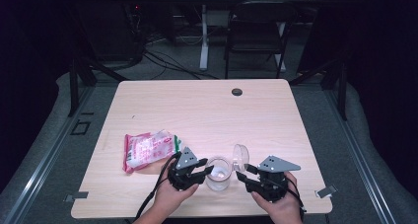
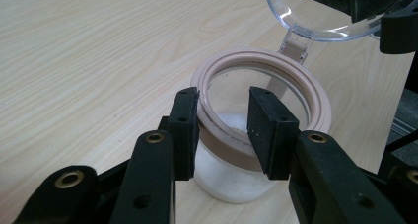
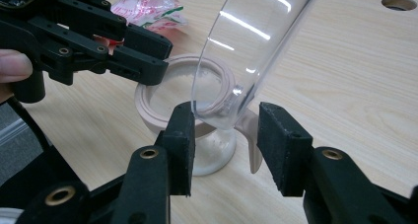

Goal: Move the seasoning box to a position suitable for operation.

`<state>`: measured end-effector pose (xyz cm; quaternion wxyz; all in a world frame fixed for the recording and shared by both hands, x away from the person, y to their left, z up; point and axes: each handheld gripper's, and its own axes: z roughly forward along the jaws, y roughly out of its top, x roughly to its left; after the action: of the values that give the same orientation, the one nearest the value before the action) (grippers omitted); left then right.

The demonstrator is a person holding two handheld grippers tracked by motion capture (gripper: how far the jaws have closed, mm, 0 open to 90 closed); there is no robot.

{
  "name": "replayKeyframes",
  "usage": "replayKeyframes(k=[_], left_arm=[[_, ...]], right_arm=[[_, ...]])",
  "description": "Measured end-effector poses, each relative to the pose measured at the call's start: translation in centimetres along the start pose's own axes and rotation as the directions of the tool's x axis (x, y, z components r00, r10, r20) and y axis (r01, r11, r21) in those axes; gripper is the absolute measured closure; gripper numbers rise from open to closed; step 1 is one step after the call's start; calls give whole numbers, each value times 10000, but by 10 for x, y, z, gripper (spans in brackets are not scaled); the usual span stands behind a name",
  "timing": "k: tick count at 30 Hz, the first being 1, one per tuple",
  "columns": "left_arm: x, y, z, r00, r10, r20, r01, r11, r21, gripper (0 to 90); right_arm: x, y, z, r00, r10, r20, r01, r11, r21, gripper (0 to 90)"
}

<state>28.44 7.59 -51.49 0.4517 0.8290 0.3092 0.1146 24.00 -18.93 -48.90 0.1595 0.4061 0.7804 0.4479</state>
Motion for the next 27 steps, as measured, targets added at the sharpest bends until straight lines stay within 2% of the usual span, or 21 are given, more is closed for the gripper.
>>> replayKeyframes(k=[7, 13, 17, 22, 27], left_arm=[[0, 0, 0, 10000, -86, -16, 86, 10000, 7, 653], [-1, 0, 0, 10000, -32, -80, 32, 10000, -3, 654], [0, 0, -1, 9999, -130, -24, 130, 9999, -14, 631], [2, 2, -5, 9996, -287, 14, 288, 9992, -274, 615], [6, 2, -10, 9992, -401, -80, 397, 9984, -403, 613]], right_arm=[[2, -4, 8, 9992, -389, -67, 391, 9987, 324, 559], [-5, -11, 15, 9993, -347, 123, 338, 9970, 693, 588], [-11, -17, 22, 9999, -119, 117, 108, 9953, 958, 611], [-19, -25, 31, 9991, 403, 104, -413, 9922, 1176, 681], [-23, -29, 39, 9985, 529, 137, -543, 9896, 1332, 717]])
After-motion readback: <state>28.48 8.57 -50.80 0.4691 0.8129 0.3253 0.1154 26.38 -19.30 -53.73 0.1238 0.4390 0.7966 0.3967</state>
